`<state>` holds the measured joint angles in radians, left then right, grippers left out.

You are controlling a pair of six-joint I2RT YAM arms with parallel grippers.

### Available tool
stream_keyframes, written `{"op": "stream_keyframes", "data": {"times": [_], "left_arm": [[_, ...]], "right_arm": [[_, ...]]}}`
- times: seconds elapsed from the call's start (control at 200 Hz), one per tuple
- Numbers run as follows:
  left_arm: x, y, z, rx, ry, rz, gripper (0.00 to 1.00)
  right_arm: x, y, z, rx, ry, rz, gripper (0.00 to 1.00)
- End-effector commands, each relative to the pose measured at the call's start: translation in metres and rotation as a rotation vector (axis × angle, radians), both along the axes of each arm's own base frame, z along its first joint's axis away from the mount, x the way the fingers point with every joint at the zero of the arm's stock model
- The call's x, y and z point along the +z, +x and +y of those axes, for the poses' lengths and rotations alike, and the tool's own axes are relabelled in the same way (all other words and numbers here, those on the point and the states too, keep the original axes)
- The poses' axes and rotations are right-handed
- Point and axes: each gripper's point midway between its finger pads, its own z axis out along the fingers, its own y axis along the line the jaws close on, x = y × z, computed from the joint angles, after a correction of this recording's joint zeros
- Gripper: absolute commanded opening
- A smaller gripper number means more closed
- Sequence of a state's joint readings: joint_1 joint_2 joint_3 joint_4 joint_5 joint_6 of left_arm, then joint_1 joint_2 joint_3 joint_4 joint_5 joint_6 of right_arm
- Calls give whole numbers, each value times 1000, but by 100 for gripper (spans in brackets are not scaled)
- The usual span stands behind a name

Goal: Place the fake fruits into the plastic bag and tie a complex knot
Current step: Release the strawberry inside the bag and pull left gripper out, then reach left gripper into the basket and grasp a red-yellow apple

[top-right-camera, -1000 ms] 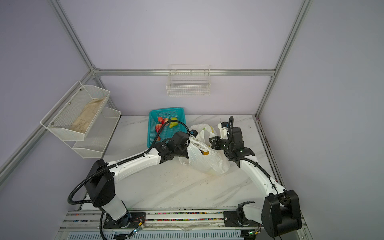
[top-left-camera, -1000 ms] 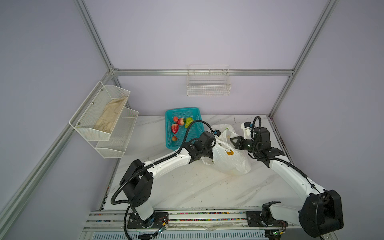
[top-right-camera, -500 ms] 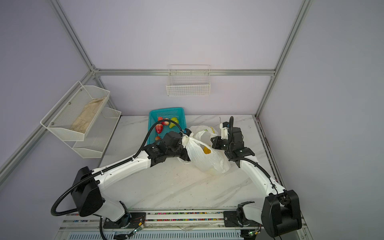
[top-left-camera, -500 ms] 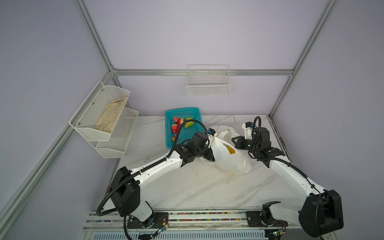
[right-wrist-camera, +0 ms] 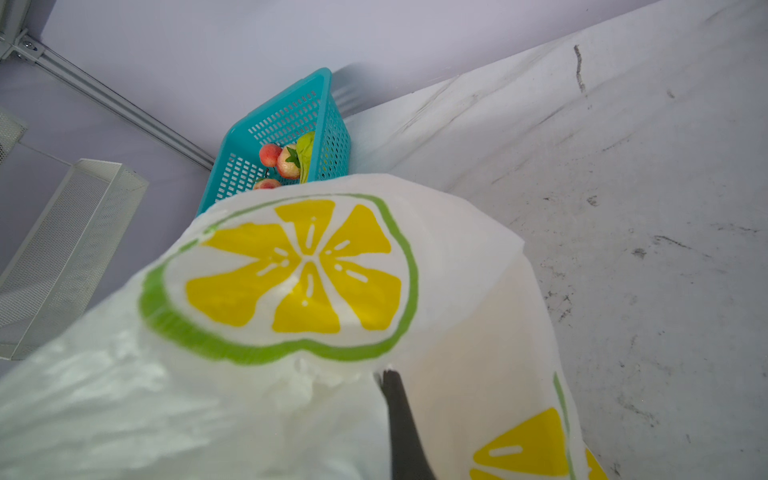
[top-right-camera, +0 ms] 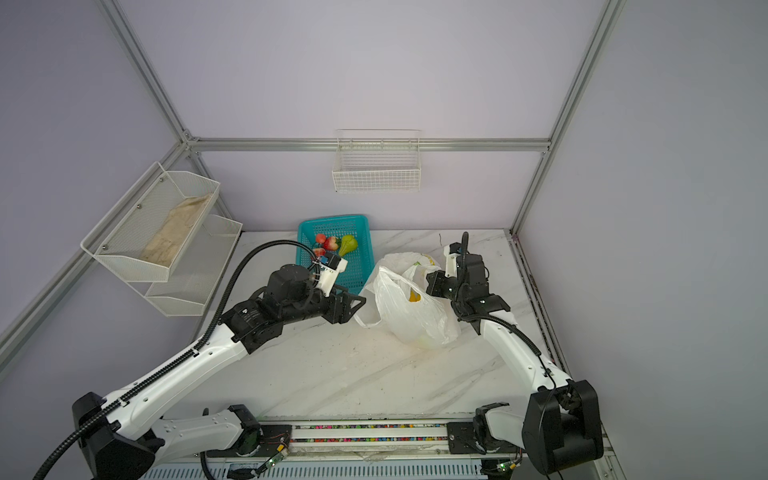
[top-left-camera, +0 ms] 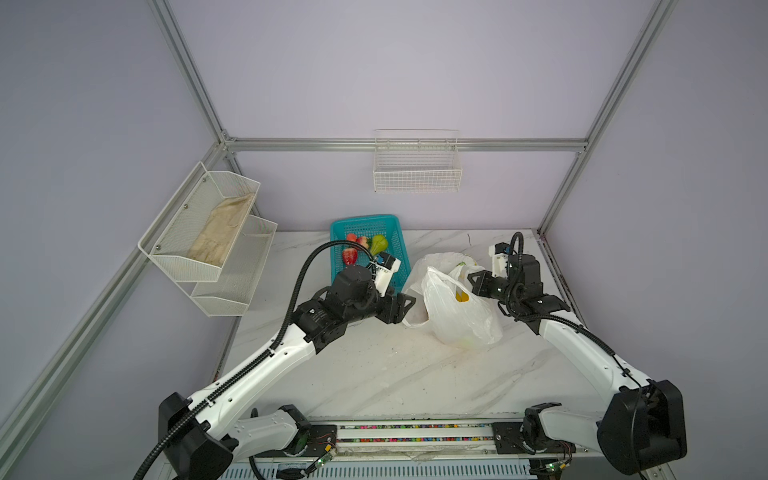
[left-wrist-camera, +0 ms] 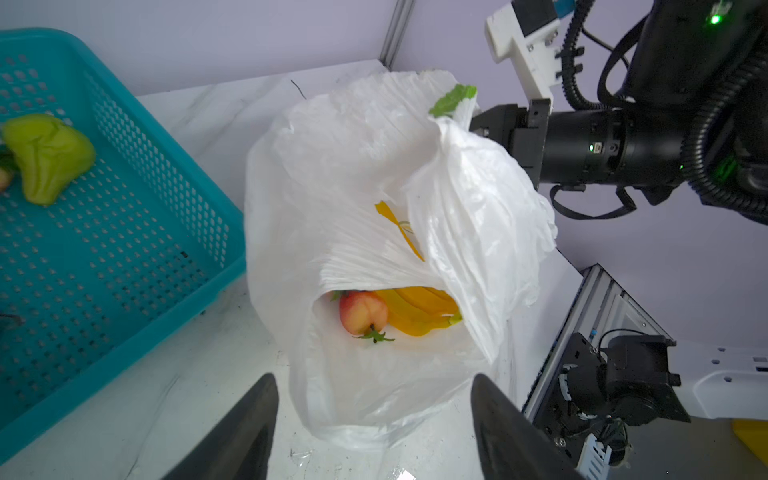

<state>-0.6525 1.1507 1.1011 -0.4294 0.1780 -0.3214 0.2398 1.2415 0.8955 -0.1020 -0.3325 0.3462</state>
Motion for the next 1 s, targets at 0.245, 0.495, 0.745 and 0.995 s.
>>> {"op": "stream_keyframes", "data": {"times": [0.245, 0.495, 0.745, 0.995], "left_arm": [[-10, 128, 110, 508, 143, -17, 72], [-83, 227, 139, 600, 381, 112, 72], [-137, 290, 162, 642, 500, 178, 71], [-171, 326, 172, 669, 545, 198, 71]], "right_arm": [[17, 8, 2, 13, 15, -45, 5], [22, 13, 6, 30, 19, -63, 5], [16, 23, 10, 48, 14, -58, 5], [4, 30, 13, 57, 7, -37, 5]]}}
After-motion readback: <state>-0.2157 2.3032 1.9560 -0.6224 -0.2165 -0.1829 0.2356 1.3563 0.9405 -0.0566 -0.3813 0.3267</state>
